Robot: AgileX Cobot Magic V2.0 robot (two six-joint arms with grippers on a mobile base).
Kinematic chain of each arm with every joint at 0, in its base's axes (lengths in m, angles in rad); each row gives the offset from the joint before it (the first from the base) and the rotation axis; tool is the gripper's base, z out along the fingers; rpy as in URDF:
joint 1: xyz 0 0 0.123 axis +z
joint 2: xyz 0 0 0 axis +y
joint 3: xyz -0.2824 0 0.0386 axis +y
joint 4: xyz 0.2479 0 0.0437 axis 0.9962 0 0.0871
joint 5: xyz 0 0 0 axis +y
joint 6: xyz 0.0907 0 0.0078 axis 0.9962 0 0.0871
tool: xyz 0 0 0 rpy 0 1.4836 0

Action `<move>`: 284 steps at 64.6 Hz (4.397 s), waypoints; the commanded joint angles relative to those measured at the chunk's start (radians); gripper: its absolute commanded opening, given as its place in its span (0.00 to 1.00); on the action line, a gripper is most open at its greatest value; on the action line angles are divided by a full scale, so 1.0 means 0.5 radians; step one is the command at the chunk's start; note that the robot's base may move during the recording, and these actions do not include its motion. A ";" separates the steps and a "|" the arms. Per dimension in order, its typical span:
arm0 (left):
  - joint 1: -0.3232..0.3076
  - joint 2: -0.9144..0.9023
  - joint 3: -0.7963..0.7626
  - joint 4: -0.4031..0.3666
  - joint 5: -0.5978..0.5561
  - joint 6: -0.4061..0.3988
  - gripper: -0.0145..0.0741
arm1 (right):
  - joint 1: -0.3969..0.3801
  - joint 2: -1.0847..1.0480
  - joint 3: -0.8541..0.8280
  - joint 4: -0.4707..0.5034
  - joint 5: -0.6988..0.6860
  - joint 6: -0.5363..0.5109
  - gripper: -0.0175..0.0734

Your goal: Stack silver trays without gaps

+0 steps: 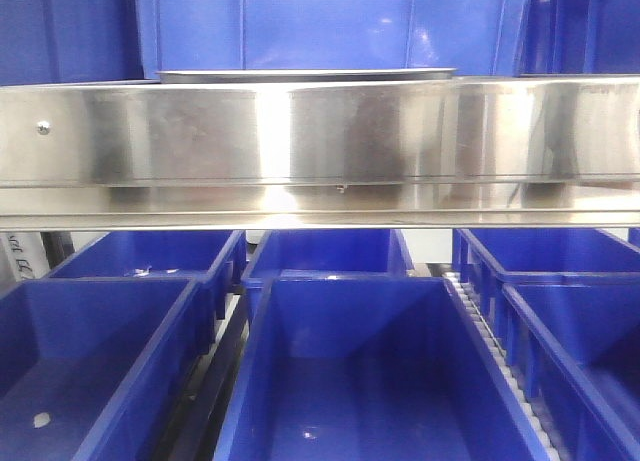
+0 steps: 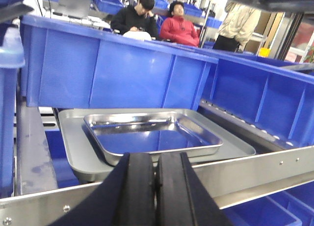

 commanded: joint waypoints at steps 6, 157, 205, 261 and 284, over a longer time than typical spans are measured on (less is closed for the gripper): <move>-0.005 -0.014 -0.002 0.006 -0.019 0.006 0.16 | -0.003 -0.010 0.003 -0.018 -0.043 -0.011 0.10; -0.005 -0.020 0.007 0.015 0.007 0.006 0.16 | -0.898 -1.051 1.076 0.686 0.045 -0.898 0.10; 1.008 -0.879 0.752 -0.823 0.044 1.059 0.16 | -0.898 -1.051 1.076 0.686 0.045 -0.898 0.10; 1.178 -0.879 0.970 -0.900 -0.142 1.254 0.15 | -0.898 -1.051 1.076 0.686 0.039 -0.898 0.10; 0.998 -0.879 0.970 -0.802 -0.146 1.250 0.15 | -0.898 -1.051 1.076 0.686 0.039 -0.898 0.10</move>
